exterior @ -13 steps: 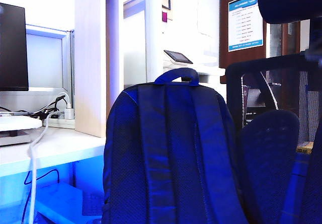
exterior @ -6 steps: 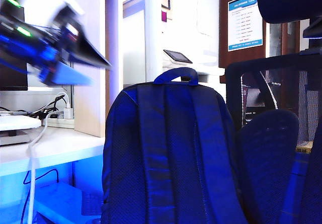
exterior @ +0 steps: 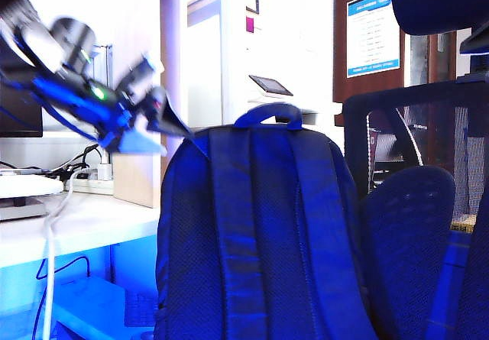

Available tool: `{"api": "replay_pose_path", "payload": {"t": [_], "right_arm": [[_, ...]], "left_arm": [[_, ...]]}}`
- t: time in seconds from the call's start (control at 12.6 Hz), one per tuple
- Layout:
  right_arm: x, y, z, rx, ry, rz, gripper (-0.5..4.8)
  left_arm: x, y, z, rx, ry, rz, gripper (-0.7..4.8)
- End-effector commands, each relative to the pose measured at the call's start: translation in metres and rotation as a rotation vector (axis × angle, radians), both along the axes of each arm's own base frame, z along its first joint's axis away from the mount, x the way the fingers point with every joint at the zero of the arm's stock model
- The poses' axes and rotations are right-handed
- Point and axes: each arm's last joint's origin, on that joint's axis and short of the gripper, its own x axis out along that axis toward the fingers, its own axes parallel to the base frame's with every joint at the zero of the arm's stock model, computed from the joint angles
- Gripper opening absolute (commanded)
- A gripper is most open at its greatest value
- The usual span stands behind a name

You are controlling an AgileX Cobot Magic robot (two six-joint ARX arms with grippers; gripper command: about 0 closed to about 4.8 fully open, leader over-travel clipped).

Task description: Grab the backpack from the chair and place it on the desk.

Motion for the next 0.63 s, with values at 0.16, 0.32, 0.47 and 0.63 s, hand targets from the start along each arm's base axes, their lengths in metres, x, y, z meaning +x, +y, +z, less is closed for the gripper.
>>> {"api": "replay_pose_path", "payload": {"t": [0.16,0.32,0.47,0.63], "right_arm": [[0.002,0.001,0.001,0.050,0.041,0.009,2.13],[0.004,0.003,-0.002,0.045,0.071,0.042,2.13],[0.004,0.003,-0.001,0.050,0.066,0.054,2.13],[0.004,0.004,0.003,0.086,0.051,0.104,2.12]], "left_arm": [[0.008,-0.016,-0.018,-0.015,0.062,-0.077,4.62],[0.006,-0.024,-0.020,0.004,0.063,-0.099,4.50],[0.008,-0.026,-0.016,0.002,-0.013,-0.128,1.87],[0.011,-0.027,-0.011,-0.007,-0.083,-0.124,-0.06]]}}
